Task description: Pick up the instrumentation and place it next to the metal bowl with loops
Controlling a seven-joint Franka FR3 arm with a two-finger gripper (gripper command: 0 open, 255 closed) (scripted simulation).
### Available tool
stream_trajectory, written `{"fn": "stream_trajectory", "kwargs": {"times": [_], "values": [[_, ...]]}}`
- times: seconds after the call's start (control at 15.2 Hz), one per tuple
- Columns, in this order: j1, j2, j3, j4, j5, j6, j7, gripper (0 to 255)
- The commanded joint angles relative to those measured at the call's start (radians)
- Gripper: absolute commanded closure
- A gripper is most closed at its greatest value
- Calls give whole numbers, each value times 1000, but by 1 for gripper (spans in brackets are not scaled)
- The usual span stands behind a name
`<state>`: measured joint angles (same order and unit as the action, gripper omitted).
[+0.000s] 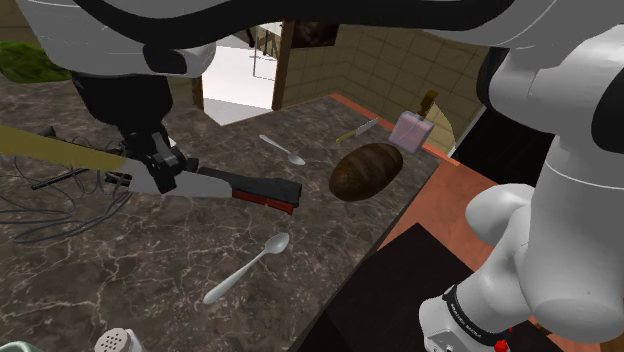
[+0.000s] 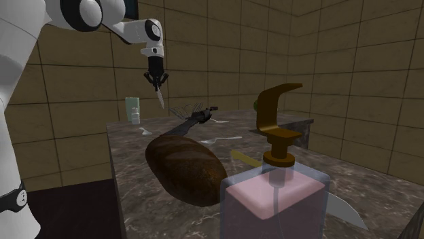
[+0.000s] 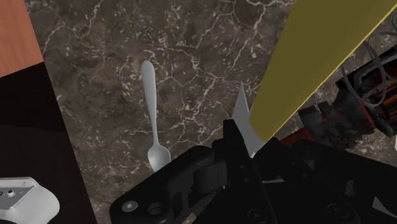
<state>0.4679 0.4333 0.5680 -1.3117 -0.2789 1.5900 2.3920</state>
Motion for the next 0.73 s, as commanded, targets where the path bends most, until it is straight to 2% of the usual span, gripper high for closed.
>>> {"fn": "stream_trajectory", "kwargs": {"times": [0.0, 0.66], "values": [[-1, -1, 0, -26, 0, 25, 7, 255], [-19, 3, -5, -157, -7, 156, 22, 255]]}}
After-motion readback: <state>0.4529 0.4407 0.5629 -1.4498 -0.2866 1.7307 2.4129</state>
